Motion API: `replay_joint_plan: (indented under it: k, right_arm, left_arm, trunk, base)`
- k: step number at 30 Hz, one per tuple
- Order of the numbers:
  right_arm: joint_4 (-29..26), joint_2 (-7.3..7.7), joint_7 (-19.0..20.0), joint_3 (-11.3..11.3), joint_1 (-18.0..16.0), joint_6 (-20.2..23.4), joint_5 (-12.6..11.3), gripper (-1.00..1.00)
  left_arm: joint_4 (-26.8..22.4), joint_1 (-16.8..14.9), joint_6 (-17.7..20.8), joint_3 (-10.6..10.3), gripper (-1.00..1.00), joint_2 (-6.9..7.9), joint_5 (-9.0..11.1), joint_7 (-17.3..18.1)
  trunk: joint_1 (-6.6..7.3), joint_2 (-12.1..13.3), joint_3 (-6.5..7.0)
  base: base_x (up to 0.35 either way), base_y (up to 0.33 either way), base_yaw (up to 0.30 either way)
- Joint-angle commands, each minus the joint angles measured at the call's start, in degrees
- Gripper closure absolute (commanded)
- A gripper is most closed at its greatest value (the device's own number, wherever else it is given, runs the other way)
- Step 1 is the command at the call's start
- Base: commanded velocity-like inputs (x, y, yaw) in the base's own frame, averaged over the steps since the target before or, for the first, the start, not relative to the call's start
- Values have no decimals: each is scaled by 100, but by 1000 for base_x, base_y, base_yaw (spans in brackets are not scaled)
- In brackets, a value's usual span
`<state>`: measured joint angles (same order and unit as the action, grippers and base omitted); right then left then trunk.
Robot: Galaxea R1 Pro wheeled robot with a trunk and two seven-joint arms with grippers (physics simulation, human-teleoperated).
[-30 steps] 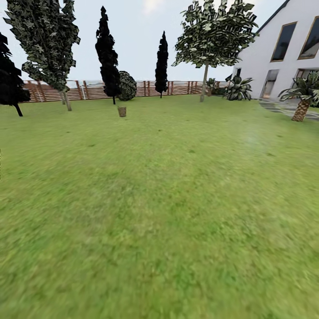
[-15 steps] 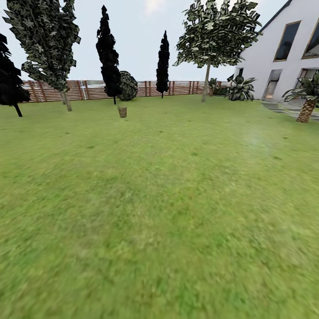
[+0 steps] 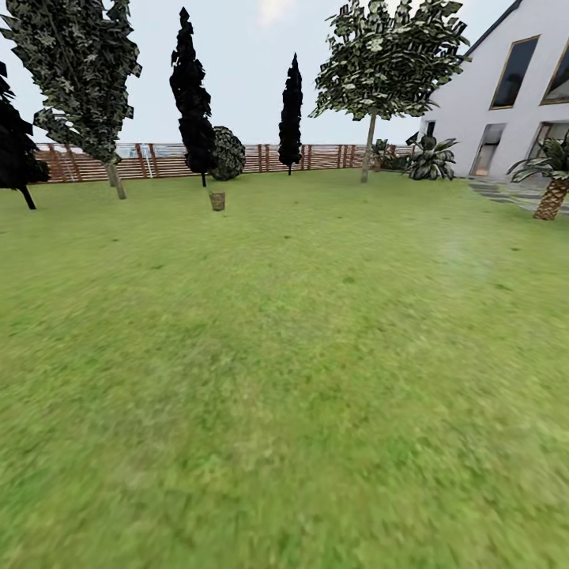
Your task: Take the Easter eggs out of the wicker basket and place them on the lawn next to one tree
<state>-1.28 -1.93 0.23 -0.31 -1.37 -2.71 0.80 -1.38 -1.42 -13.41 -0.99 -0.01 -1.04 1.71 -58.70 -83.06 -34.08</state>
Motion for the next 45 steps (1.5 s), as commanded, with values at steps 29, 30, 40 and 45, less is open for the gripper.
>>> replay_joint_plan:
  k: [29,30,40,45]
  right_arm:
    - [5,-1,-5,-5,-3,-19,1,-100]
    - [5,-1,-5,-5,-3,-19,0,-100]
    - [5,-1,-5,-5,-3,-19,-1,-100]
    - [5,-1,-5,-5,-3,-19,-1,-100]
  left_arm:
    - [2,-6,-18,-7,-100,10,-10,5]
    - [1,-6,-17,-7,-100,10,-10,5]
    - [3,-7,-19,-7,-100,10,-10,5]
    - [2,-7,-17,-7,-100,10,-10,6]
  trunk:
    - [-3,-2,-5]
    - [-3,-2,-5]
    - [-3,-2,-15]
    - [-3,-2,-19]
  base:
    - [339,0,29]
    - [339,0,2]
    - [339,0,29]
    - [339,0,20]
